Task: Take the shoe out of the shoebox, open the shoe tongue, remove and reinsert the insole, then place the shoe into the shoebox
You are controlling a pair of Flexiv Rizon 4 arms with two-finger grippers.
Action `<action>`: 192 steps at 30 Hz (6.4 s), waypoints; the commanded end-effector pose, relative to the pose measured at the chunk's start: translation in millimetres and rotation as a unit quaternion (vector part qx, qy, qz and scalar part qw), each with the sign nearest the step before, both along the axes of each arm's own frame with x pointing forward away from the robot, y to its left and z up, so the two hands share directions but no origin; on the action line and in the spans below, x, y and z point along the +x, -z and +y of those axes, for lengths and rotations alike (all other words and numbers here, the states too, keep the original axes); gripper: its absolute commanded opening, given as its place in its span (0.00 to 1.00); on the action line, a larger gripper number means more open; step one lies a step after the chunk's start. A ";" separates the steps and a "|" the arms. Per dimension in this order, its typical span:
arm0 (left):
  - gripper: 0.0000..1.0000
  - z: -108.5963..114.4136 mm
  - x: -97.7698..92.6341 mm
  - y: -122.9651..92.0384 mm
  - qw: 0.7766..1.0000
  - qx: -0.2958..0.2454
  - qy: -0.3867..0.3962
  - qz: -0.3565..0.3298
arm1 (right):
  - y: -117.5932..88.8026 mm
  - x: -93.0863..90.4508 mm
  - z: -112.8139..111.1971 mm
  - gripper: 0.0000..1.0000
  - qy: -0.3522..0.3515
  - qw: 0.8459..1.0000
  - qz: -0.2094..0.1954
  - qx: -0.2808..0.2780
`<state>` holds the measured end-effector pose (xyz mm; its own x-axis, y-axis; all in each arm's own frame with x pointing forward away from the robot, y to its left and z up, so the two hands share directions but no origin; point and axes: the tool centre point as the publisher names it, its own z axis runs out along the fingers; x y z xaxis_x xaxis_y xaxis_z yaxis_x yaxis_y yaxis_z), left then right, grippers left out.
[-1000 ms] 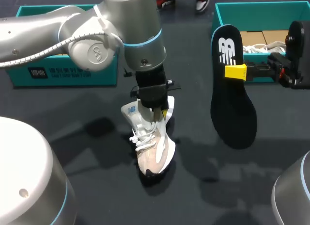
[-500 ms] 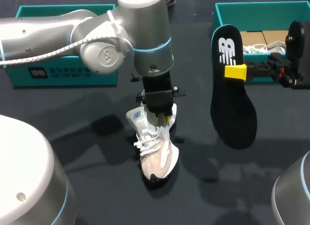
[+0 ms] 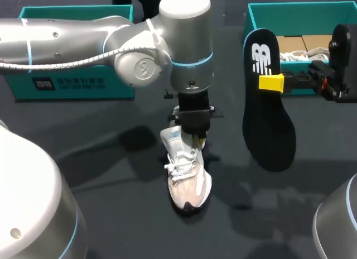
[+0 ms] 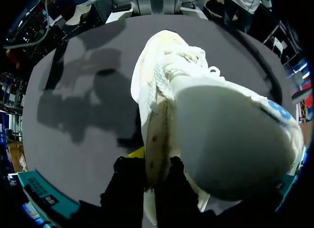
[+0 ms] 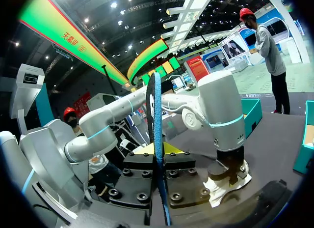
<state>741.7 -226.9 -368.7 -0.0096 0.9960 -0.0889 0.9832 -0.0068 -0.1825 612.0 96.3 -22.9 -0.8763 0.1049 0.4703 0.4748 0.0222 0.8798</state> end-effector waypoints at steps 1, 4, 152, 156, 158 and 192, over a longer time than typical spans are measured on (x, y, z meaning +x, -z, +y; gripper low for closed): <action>0.00 -8.7 0.0 7.3 1.000 0.009 0.002 -0.002 | 0.8 -5.2 -0.7 0.00 0.004 1.000 0.000 0.000; 0.00 -9.4 -1.0 8.6 1.000 0.009 0.004 -0.006 | 0.8 -5.2 -0.7 0.00 0.004 1.000 0.000 0.000; 1.00 -42.4 54.9 -221.2 0.752 -0.648 -0.038 -0.117 | 107.4 223.1 7.7 0.00 0.069 0.888 0.455 -0.006; 1.00 -42.4 54.9 -221.2 0.752 -0.648 -0.038 -0.117 | 107.4 223.1 7.7 0.00 0.069 0.888 0.455 -0.006; 1.00 -47.2 57.6 -221.9 0.752 -0.647 -0.044 -0.120 | 109.5 226.2 10.6 0.00 0.068 0.885 0.461 -0.001; 0.45 -65.3 93.7 -214.8 0.739 -0.667 -0.039 -0.081 | 121.3 237.2 25.3 0.00 0.080 0.850 0.521 0.016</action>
